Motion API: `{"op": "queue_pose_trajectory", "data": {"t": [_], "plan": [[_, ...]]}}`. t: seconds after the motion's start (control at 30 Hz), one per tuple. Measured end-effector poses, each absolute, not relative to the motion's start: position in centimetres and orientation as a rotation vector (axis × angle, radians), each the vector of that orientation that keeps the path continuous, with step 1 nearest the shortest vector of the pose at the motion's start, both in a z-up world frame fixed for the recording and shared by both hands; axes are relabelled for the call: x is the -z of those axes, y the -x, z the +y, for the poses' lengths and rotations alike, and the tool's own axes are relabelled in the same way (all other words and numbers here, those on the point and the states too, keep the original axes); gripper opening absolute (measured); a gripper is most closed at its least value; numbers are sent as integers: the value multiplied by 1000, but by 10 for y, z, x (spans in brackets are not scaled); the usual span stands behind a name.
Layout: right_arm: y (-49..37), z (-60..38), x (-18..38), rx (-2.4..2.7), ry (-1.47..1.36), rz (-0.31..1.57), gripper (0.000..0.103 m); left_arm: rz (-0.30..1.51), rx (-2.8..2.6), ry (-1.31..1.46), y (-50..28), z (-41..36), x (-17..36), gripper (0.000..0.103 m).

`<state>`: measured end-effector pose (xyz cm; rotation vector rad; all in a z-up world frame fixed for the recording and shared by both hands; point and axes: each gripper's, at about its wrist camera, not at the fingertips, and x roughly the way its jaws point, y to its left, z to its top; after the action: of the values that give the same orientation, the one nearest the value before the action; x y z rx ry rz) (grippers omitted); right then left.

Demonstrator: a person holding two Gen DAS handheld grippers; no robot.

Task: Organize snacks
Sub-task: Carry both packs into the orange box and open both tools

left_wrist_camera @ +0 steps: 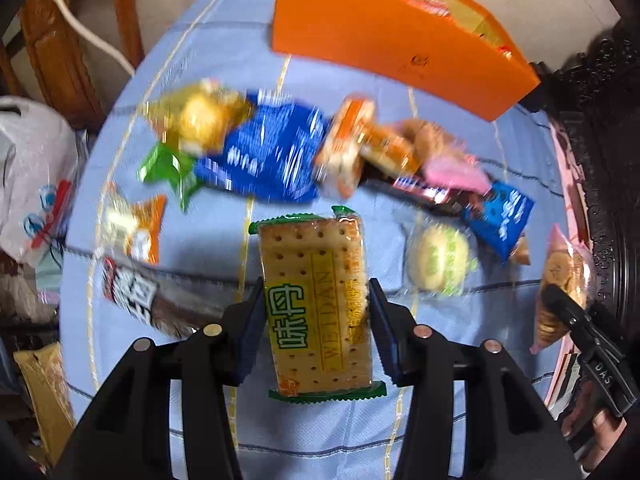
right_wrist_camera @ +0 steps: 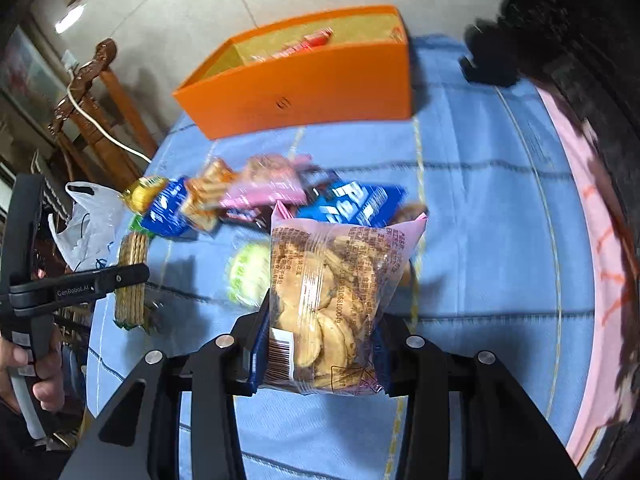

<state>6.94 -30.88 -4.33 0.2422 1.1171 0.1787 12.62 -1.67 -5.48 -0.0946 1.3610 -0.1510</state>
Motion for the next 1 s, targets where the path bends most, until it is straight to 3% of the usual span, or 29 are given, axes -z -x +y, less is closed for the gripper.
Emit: {"op": "queue_pose_trajectory", "data": {"t": [0.4, 0.6, 0.77, 0.8, 0.83, 0.9, 1.0], "plan": [[-181, -330, -39, -176, -246, 882, 42, 1122, 242, 31, -259, -75, -36, 48], [-274, -335, -35, -129, -242, 887, 42, 1079, 220, 7, -344, -101, -48, 48], [-326, -337, -9, -75, -252, 918, 43, 1083, 192, 25, -397, -108, -26, 49], [-332, -339, -5, -65, -268, 919, 45, 1079, 180, 36, -403, -108, -21, 68], [-338, -341, 0, -62, -289, 916, 55, 1073, 140, 47, -410, -106, -14, 99], [-339, -346, 4, -41, -314, 907, 74, 1029, 95, 49, -410, -102, -9, 99], [-326, -352, 3, -25, -317, 865, 79, 1051, 125, 15, -410, -104, -3, 99]]}}
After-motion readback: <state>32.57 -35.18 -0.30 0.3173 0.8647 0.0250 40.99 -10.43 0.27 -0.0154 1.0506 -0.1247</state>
